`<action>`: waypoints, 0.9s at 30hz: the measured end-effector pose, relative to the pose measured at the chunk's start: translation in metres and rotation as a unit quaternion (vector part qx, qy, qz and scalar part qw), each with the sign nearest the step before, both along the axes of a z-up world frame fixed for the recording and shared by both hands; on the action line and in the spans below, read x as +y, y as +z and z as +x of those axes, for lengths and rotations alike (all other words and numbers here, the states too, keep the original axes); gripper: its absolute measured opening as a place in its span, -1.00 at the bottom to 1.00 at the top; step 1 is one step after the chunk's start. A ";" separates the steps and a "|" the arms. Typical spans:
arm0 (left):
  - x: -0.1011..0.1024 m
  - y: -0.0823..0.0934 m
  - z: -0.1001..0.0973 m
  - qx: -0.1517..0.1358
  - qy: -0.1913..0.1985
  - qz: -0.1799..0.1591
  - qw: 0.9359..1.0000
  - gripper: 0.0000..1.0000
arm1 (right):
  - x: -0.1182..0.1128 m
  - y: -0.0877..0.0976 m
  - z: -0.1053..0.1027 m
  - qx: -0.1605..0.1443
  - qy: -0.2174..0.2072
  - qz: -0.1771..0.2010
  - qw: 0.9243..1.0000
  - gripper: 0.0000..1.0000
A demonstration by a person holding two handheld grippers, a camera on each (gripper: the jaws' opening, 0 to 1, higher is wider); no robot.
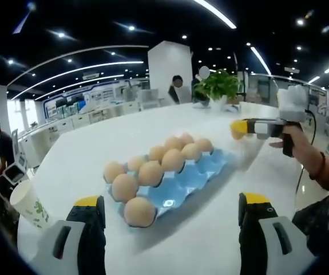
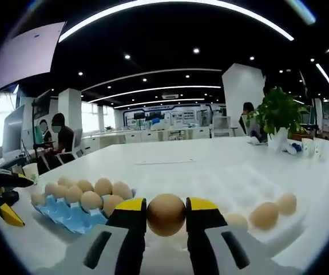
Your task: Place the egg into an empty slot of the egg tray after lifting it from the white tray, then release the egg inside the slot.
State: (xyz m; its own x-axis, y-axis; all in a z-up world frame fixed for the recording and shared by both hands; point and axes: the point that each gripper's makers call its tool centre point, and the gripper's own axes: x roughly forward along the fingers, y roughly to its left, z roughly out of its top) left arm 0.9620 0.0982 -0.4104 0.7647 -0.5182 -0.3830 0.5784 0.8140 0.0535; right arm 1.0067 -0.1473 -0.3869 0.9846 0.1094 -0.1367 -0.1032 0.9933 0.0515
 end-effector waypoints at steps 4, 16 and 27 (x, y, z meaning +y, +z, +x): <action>0.001 0.001 -0.001 -0.001 0.001 -0.001 1.000 0.98 | 0.012 0.002 0.000 -0.001 0.017 0.001 1.000 -0.45; 0.005 -0.002 -0.004 0.005 0.003 0.006 1.000 0.98 | 0.048 0.003 0.003 0.002 0.071 0.008 0.997 -0.45; 0.006 -0.003 -0.002 0.007 0.004 0.005 1.000 0.98 | 0.089 0.003 0.005 0.006 0.118 0.013 0.993 -0.45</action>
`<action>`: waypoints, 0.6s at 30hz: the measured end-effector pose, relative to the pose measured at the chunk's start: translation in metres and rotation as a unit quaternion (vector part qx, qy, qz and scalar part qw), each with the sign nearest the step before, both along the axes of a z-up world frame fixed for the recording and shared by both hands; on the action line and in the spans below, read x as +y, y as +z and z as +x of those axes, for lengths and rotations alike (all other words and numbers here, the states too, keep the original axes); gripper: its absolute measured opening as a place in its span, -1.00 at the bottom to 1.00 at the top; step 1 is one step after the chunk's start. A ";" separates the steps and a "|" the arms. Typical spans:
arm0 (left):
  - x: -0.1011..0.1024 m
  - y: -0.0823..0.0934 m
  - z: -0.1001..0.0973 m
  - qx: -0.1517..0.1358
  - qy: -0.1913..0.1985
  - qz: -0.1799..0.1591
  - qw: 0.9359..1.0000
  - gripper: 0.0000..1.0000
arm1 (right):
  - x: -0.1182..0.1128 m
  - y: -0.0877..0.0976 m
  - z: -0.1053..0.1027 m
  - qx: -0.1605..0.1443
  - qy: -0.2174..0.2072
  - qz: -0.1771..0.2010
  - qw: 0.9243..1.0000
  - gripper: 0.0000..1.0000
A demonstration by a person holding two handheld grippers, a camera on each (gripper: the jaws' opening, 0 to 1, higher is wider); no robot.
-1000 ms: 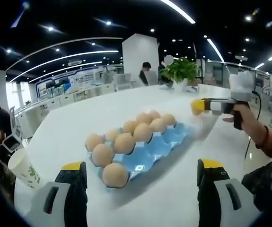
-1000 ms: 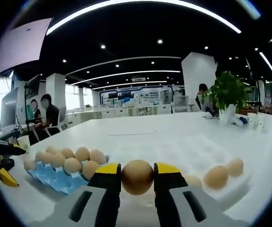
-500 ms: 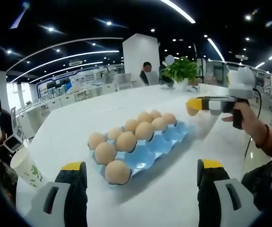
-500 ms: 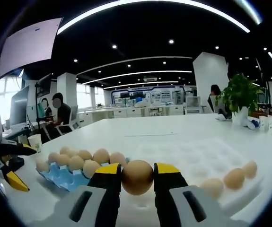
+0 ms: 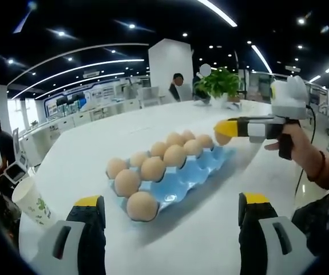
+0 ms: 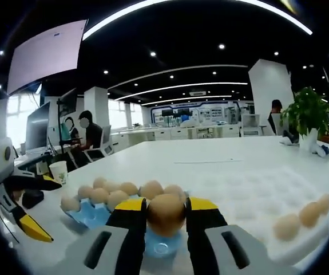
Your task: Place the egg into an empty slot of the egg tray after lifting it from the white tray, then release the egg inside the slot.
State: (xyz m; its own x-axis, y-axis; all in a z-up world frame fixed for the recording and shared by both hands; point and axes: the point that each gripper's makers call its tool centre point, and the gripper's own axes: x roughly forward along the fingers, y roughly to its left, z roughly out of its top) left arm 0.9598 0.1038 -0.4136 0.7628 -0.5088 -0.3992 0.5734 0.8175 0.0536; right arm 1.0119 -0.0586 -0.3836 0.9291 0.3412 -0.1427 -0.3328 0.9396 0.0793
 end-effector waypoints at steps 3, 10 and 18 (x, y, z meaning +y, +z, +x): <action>0.000 0.000 0.000 0.000 -0.001 -0.004 1.000 0.99 | 0.009 0.000 0.000 0.000 0.012 -0.001 1.000 -0.45; 0.001 0.000 0.000 0.000 -0.001 -0.004 1.000 0.99 | 0.033 0.001 0.001 0.002 0.049 -0.005 0.999 -0.45; 0.002 -0.002 0.000 0.002 -0.001 -0.006 1.000 0.99 | 0.053 -0.004 0.001 0.010 0.079 -0.003 0.997 -0.45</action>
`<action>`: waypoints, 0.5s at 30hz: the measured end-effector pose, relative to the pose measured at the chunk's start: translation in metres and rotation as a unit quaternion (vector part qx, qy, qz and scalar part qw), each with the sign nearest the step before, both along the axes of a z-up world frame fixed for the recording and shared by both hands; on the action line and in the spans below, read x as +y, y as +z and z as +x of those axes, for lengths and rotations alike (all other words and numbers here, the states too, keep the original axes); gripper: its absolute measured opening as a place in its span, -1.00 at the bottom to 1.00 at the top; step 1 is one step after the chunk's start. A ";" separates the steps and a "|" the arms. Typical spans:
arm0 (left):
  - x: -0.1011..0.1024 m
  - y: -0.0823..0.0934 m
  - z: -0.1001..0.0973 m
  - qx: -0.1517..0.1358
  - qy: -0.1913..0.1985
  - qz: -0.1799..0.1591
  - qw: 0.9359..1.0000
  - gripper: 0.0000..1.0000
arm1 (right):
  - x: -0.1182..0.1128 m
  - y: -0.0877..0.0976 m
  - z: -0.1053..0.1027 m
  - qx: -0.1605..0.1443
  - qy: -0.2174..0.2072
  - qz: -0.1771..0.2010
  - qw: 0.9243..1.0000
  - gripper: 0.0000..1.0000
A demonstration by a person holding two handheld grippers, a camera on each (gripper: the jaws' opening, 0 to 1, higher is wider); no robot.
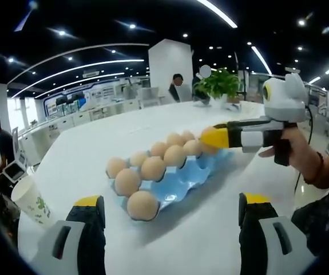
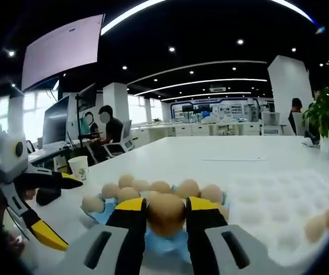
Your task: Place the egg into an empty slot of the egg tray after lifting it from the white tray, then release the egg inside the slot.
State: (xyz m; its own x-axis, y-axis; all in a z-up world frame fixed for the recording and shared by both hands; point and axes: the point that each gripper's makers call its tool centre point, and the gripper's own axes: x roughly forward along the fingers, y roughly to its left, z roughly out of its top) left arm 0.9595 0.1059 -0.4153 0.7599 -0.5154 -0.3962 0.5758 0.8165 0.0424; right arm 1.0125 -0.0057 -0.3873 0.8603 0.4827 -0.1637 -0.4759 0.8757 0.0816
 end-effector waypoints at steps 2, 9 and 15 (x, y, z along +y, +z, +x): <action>0.001 -0.001 0.000 0.000 0.000 0.000 1.000 0.99 | 0.006 0.000 -0.001 -0.002 0.010 0.000 1.000 -0.45; 0.003 -0.002 -0.001 0.000 0.003 0.000 1.000 0.98 | 0.029 0.001 -0.004 -0.006 0.047 0.009 0.999 -0.45; 0.004 -0.002 -0.002 0.000 0.002 0.001 1.000 0.98 | 0.051 0.002 -0.013 -0.020 0.083 0.011 0.996 -0.45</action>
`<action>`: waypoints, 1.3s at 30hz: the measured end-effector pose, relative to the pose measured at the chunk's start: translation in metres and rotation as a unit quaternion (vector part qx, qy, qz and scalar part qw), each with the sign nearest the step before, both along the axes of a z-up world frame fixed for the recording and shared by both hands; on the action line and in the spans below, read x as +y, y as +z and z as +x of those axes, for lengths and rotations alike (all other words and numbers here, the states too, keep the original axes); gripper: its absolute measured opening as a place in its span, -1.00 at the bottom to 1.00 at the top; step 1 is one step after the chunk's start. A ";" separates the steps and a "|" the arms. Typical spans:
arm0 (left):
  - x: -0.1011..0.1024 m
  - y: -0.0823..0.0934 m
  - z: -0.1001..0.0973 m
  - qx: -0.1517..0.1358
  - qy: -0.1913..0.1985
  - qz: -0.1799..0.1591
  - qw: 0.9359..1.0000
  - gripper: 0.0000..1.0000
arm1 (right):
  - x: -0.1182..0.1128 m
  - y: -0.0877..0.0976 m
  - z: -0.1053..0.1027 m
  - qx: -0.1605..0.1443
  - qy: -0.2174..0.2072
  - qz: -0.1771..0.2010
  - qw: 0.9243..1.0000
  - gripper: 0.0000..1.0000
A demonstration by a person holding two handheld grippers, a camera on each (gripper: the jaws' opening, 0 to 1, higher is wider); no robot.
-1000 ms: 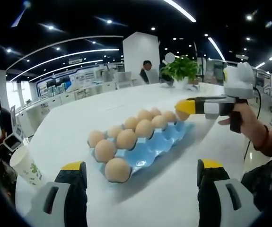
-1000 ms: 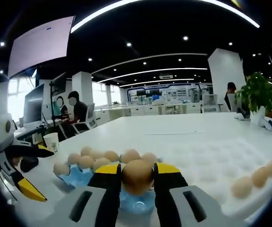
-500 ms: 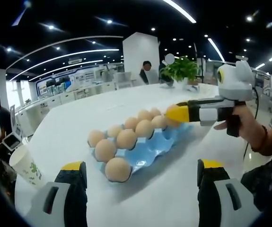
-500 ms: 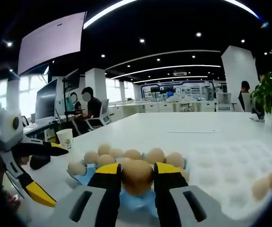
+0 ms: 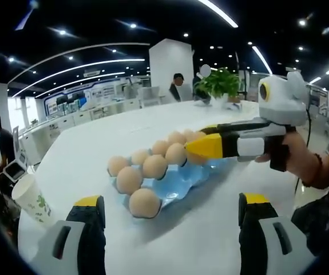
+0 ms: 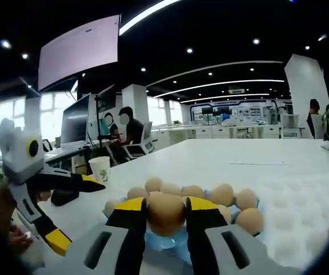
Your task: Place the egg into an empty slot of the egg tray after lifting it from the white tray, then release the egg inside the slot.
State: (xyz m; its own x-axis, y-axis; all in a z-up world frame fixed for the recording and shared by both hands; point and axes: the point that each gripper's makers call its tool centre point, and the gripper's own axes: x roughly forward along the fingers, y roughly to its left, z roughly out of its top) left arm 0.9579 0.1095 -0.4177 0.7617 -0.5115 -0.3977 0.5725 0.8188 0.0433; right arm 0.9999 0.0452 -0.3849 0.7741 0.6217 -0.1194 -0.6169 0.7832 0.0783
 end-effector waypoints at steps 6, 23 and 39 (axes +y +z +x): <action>0.002 -0.001 0.000 0.000 0.001 0.000 1.000 0.98 | 0.017 -0.002 -0.005 -0.008 0.027 -0.004 1.000 -0.45; 0.006 -0.002 0.002 -0.001 0.007 -0.003 1.000 0.97 | 0.050 -0.022 -0.006 -0.011 0.071 -0.039 0.997 -0.44; 0.008 -0.009 -0.001 0.001 0.013 0.006 1.000 0.97 | 0.050 -0.038 -0.002 -0.019 0.062 -0.062 0.996 -0.43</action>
State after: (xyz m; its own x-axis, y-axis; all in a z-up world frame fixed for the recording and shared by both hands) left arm 0.9570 0.1175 -0.4270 0.7744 -0.4864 -0.4047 0.5503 0.8334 0.0515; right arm 0.9979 0.0954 -0.4232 0.6983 0.6946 -0.1728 -0.7096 0.7034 -0.0400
